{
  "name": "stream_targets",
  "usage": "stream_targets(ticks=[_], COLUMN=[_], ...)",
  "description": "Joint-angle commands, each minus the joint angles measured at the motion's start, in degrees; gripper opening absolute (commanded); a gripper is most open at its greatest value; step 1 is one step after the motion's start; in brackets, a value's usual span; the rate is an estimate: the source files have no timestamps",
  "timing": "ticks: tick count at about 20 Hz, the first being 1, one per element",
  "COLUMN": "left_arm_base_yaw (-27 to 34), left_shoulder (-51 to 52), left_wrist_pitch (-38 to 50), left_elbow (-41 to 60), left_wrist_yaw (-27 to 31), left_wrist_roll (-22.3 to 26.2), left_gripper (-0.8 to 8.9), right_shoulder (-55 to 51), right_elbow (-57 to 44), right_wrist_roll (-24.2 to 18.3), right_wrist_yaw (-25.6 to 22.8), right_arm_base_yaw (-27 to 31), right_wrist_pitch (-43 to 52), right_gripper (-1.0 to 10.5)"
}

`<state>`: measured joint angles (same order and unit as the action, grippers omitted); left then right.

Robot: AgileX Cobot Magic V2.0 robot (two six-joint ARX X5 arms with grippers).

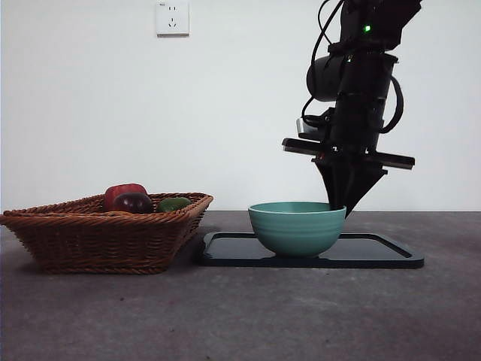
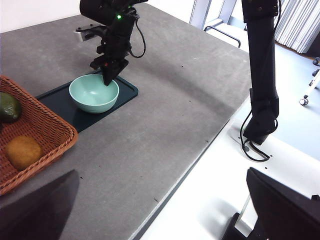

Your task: Pick up the wifruite, put it on the bowl, pick up the plate, put it on desk

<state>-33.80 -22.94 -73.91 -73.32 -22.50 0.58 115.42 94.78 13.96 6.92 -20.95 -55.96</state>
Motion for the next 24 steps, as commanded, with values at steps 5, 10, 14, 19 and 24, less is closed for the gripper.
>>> stream_targets(ticks=[5, 10, 14, 19, 24], left_arm_base_yaw=[-0.39, -0.39, -0.39, -0.39, -0.39], left_shoulder=[-0.07, -0.07, -0.07, -0.07, -0.07], left_wrist_pitch=[0.66, 0.66, 0.66, 0.66, 0.66], left_elbow=[-0.66, -0.66, -0.66, -0.66, -0.66], left_wrist_yaw=[-0.26, -0.26, -0.26, -0.26, -0.26], left_wrist_roll=[0.46, 0.46, 0.46, 0.46, 0.42], left_gripper=[6.48, 6.48, 6.48, 6.48, 6.48], right_shoulder=[-10.12, -19.85, -26.69, -33.59, -34.42], right_elbow=[1.22, 0.44, -2.8, -14.78, -25.75], right_wrist_roll=[-2.43, -2.82, -2.8, 0.35, 6.71], right_wrist_yaw=[-1.2, -2.29, -2.51, -2.51, -2.43], right_arm_base_yaw=[-0.35, -3.43, -9.46, -16.83, -21.03], right_wrist_pitch=[-7.26, -13.66, -16.57, -12.26, -3.26], right_gripper=[0.1, 0.1, 0.1, 0.1, 0.1])
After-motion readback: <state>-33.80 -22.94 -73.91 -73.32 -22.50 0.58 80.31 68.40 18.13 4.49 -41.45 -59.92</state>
